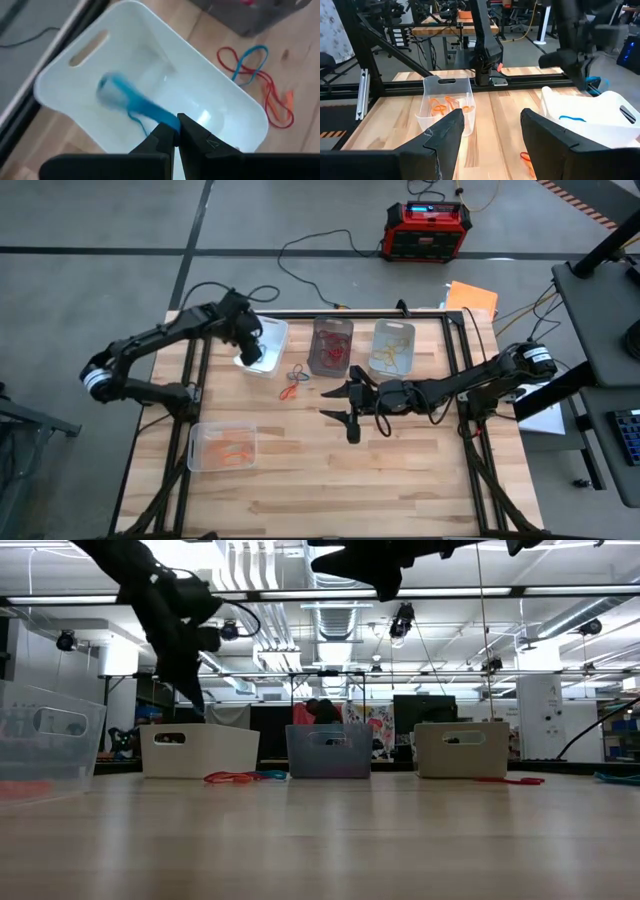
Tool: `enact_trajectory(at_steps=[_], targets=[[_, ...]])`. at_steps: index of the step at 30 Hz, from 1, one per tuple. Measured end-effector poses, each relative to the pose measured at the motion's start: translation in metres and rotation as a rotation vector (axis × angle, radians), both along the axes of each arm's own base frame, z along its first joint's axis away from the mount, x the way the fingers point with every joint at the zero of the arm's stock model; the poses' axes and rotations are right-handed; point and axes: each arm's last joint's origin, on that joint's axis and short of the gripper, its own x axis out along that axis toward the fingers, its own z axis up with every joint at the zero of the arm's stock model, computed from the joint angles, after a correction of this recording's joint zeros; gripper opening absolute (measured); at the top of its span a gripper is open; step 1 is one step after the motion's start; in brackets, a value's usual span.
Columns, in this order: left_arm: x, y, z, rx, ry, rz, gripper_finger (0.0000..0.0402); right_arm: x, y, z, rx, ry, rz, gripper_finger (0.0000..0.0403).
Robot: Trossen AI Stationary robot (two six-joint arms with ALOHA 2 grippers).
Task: Sort rubber bands into baskets
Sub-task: Put the blue rubber band into the white bin, then put the red rubber band into the black bin
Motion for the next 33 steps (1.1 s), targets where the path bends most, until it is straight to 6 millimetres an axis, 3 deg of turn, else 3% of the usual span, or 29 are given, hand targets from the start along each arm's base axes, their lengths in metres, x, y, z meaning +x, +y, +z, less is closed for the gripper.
enact_trajectory(at_steps=[11,16,27,33], targets=[[0.011,0.011,-0.023,-0.054,0.073,0.027,0.0001,0.000,0.000,-0.002,-0.004,0.021,0.000,0.0192],[0.012,0.012,-0.026,-0.056,0.081,0.031,0.0031,0.000,0.000,-0.002,0.003,0.021,-0.001,0.0192],[0.009,0.013,-0.015,0.054,0.087,0.097,0.0126,-0.001,0.000,-0.006,0.019,0.053,-0.011,0.0192],[0.012,-0.007,0.004,0.074,-0.013,0.094,0.0137,-0.003,-0.003,-0.012,0.051,0.106,-0.088,0.0192]])
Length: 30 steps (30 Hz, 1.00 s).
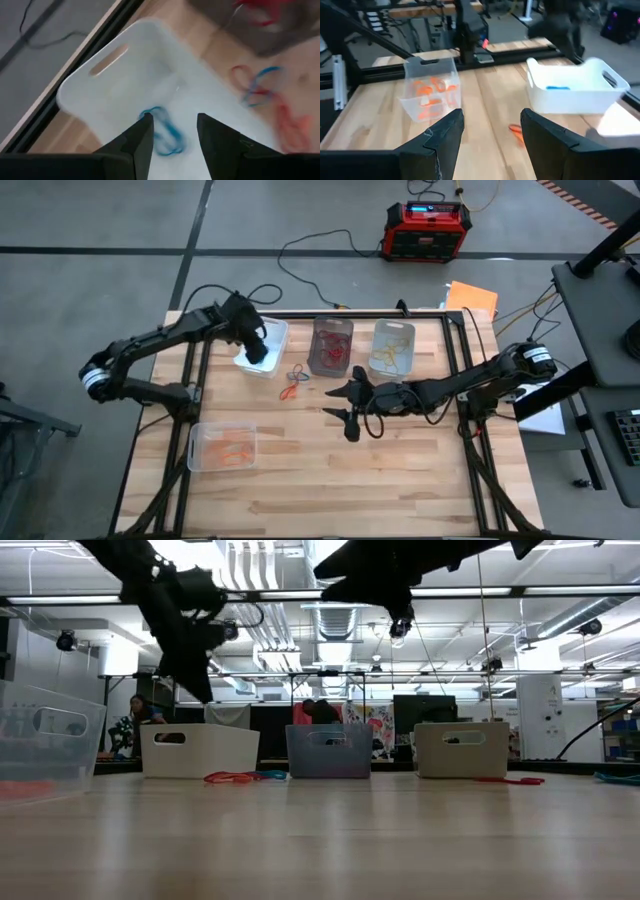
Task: Sort rubber bands into baskets
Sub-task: Put the red rubber band into the black bin
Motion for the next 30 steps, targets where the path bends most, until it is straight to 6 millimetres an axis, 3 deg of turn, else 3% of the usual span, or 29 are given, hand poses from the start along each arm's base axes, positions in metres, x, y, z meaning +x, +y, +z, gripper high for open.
enact_trajectory(at_steps=[9,15,23,30], targets=[[0.023,-0.078,0.036,0.128,-0.202,-0.270,0.0134,-0.002,-0.001,-0.007,0.051,0.060,-0.042,0.0192],[0.028,-0.122,0.043,0.207,-0.217,-0.360,0.0134,-0.003,-0.001,-0.009,0.061,0.079,-0.060,0.0192],[0.034,-0.159,0.028,0.176,-0.176,-0.534,0.0134,-0.004,-0.002,-0.010,0.056,0.095,-0.060,0.0192],[0.051,-0.169,0.001,0.140,-0.189,-0.526,0.0134,-0.004,-0.002,-0.010,0.044,0.097,-0.056,0.0192]])
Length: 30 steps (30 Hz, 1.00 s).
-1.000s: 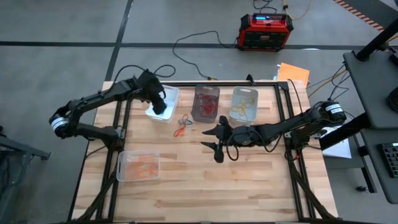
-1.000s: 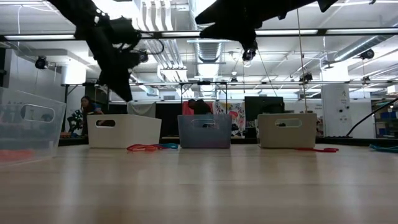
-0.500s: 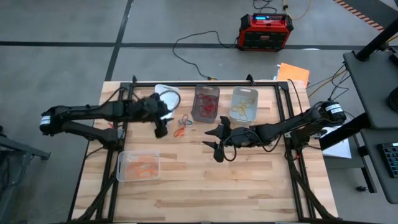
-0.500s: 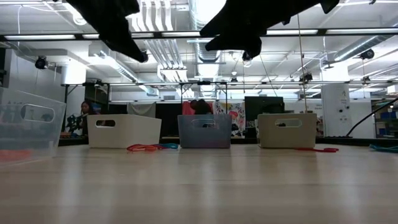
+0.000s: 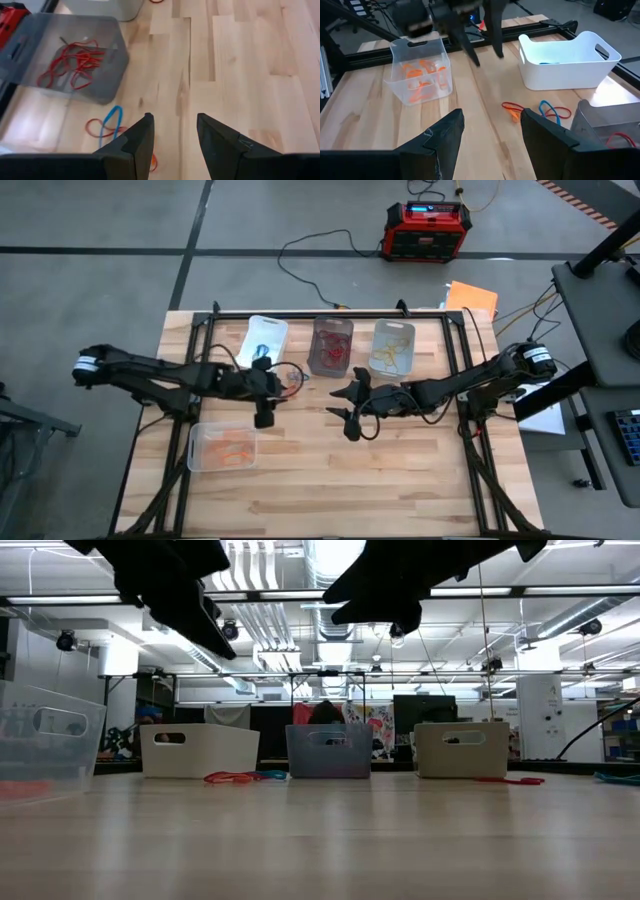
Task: Sort rubber bands into baskets
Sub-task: Put the red rubber band into the black bin
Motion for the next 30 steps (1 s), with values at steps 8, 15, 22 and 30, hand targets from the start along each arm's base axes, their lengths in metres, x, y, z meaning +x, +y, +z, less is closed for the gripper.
enact_trajectory(at_steps=[8,15,22,30], targets=[[0.022,-0.001,-0.035,-0.027,0.098,0.074,0.0134,-0.002,0.000,-0.004,-0.003,0.049,-0.003,0.0192],[0.032,0.000,-0.061,0.011,0.198,0.125,0.0134,-0.004,-0.001,-0.007,0.001,0.083,-0.007,0.0192],[0.038,0.001,-0.087,0.048,0.297,0.149,0.0134,-0.005,-0.001,-0.009,-0.002,0.110,-0.004,0.0192],[0.042,0.003,-0.108,0.117,0.367,0.196,0.0134,-0.006,-0.001,-0.010,0.003,0.120,-0.008,0.0192]])
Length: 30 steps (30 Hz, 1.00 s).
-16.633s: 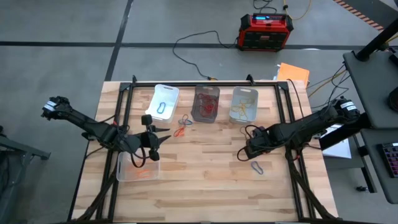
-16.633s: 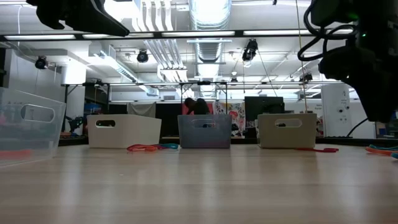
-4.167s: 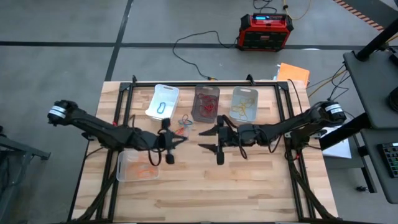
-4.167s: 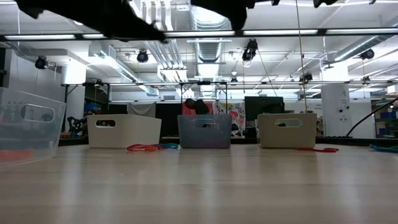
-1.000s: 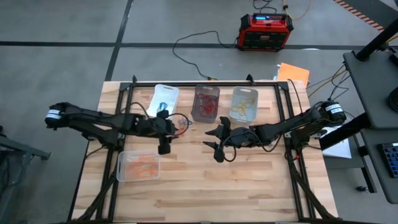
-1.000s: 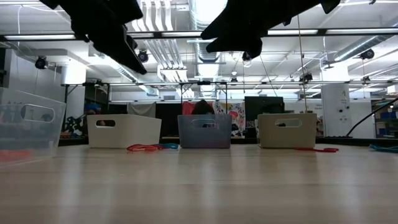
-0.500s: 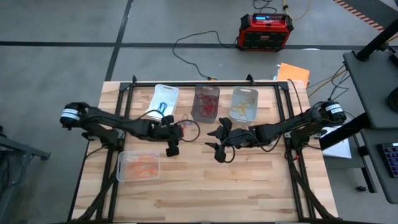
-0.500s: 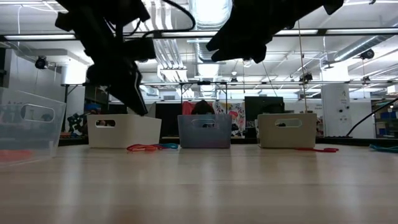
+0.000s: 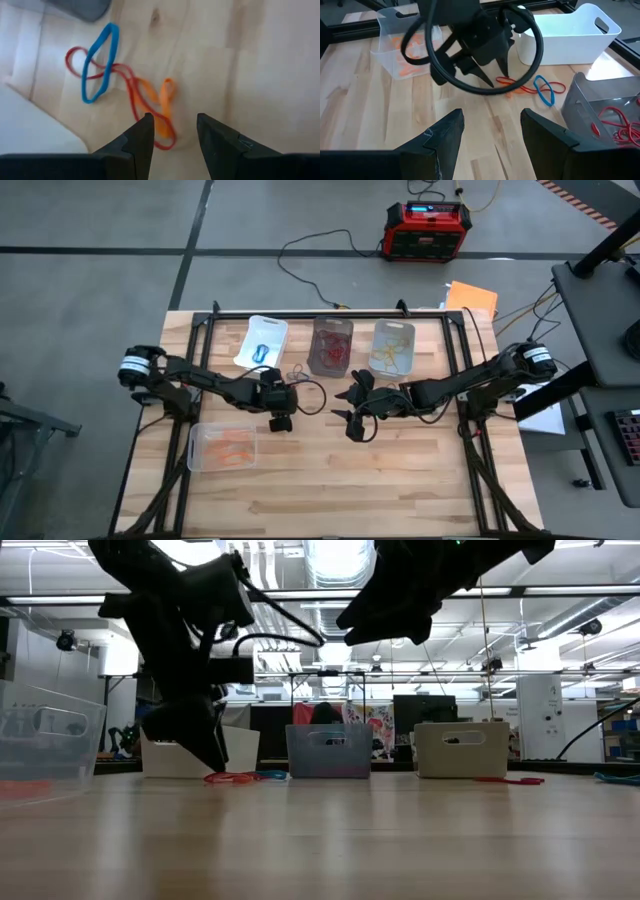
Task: Sort rubber bands into baskets
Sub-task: Put the red rubber band into the black bin
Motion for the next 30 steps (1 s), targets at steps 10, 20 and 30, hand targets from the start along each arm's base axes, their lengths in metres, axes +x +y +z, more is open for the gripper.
enact_trajectory(at_steps=[10,20,30], targets=[[-0.001,0.005,-0.009,0.030,0.030,0.035,0.0118,0.000,0.000,0.000,0.002,0.000,-0.001,0.0192],[-0.006,0.007,-0.014,0.026,0.049,0.049,0.0019,0.000,0.000,0.000,0.002,-0.001,-0.001,0.0192],[-0.006,-0.001,-0.002,-0.123,0.006,-0.040,0.0001,0.000,0.001,0.000,0.002,0.000,0.001,0.0192]])
